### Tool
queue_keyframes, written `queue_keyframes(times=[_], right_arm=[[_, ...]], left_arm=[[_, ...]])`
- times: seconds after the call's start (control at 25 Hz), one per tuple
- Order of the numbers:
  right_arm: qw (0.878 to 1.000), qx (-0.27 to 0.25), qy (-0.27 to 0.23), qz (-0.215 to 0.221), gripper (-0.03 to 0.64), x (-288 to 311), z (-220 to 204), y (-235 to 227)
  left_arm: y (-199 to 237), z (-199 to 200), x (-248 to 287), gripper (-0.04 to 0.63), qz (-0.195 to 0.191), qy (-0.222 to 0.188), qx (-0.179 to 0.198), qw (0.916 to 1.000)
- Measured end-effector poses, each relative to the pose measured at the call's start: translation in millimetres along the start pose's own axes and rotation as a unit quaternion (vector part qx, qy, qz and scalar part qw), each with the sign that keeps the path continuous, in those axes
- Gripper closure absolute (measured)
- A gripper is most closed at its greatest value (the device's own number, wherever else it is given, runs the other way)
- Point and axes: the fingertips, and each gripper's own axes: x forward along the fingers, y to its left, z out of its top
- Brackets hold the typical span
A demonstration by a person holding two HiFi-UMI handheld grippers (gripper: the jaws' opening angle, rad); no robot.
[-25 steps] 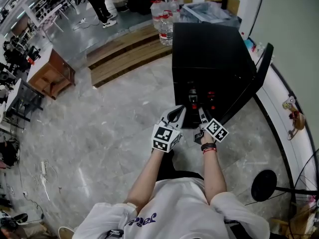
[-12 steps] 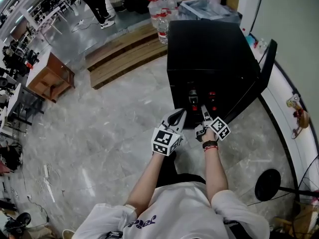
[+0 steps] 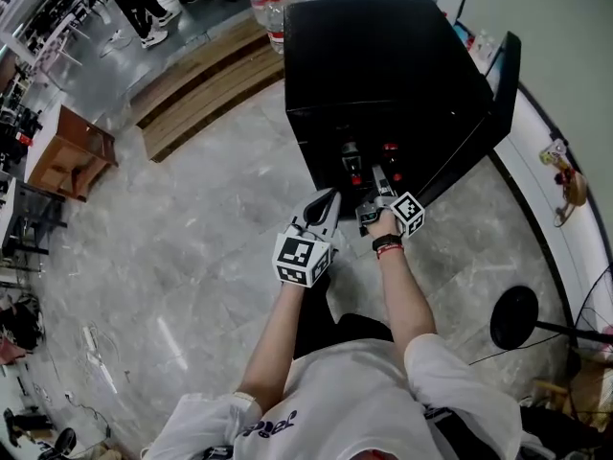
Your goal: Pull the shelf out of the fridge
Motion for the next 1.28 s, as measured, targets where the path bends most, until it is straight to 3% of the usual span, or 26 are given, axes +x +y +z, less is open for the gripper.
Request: queue_keyframes(times=[0.16,0.4,1.28], right_arm=[[0.998,0.051,-0.026,0.017,0.296,17,7,-14],[0.997,0.074,-0.032,0.019,0.298,46,6,-29],[0.994,0.094,-0.05,0.038,0.305,149,15,-57]], left_arm=[[7,-12,6,0.577,-0.005,0.005,-0.004,1.0],[17,-24,15,0.577,-0.011,0.013,-0.016,0.9997],[58,-56,51,0.577,-0.016,0.021,-0.036,0.999]])
